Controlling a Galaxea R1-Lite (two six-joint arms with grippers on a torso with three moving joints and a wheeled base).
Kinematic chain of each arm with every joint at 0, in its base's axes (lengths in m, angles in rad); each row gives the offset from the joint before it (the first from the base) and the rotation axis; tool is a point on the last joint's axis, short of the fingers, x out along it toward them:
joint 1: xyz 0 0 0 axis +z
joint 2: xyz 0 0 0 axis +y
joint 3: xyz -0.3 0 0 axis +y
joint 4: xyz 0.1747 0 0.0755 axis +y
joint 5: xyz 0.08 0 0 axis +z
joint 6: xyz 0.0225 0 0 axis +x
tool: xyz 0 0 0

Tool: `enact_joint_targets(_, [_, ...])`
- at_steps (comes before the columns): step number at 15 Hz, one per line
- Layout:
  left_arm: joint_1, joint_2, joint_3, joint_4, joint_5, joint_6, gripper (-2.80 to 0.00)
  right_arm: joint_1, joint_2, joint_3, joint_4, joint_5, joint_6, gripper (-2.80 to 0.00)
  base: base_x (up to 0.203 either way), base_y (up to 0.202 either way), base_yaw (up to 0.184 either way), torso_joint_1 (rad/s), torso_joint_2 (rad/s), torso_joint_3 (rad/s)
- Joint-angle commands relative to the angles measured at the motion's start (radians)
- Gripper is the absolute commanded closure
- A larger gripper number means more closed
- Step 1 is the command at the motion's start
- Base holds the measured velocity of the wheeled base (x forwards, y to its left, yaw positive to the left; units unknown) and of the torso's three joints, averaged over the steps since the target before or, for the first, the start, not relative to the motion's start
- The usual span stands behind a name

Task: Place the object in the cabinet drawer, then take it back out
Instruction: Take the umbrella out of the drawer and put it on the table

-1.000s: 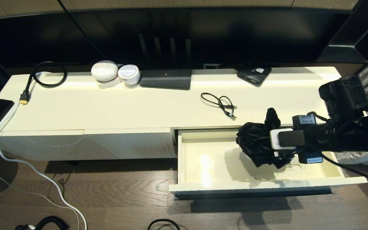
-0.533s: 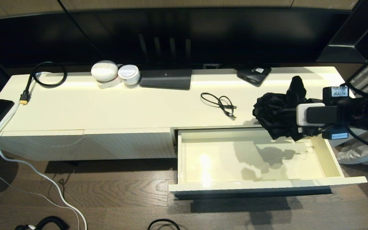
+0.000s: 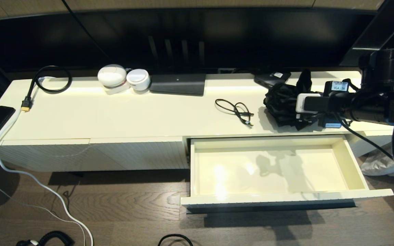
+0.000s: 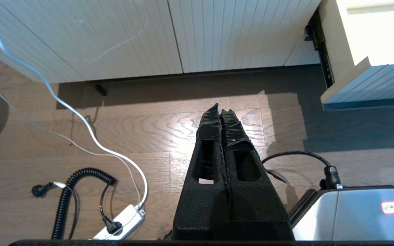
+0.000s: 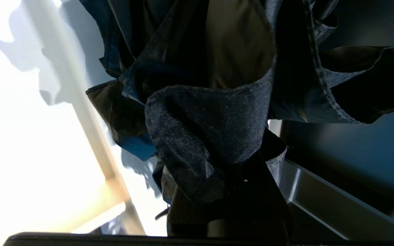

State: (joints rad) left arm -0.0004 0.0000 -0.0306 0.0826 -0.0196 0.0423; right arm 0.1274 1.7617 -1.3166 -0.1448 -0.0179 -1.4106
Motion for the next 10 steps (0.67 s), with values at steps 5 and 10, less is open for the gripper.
enact_joint_targets(5, [-0.001,0.0,0.0,0.0,0.0,0.001,0.0,0.015,0.147,-0.076,-0.053,0.001,0.03,0.0,0.0,0.0,0.0,0.0,0.0,0.0])
enact_joint_targets(10, [-0.001,0.0,0.0,0.0,0.0,0.001,0.0,0.02,0.142,-0.097,-0.051,-0.001,0.04,-2.8,0.0,0.0,0.0,0.0,0.0,0.0])
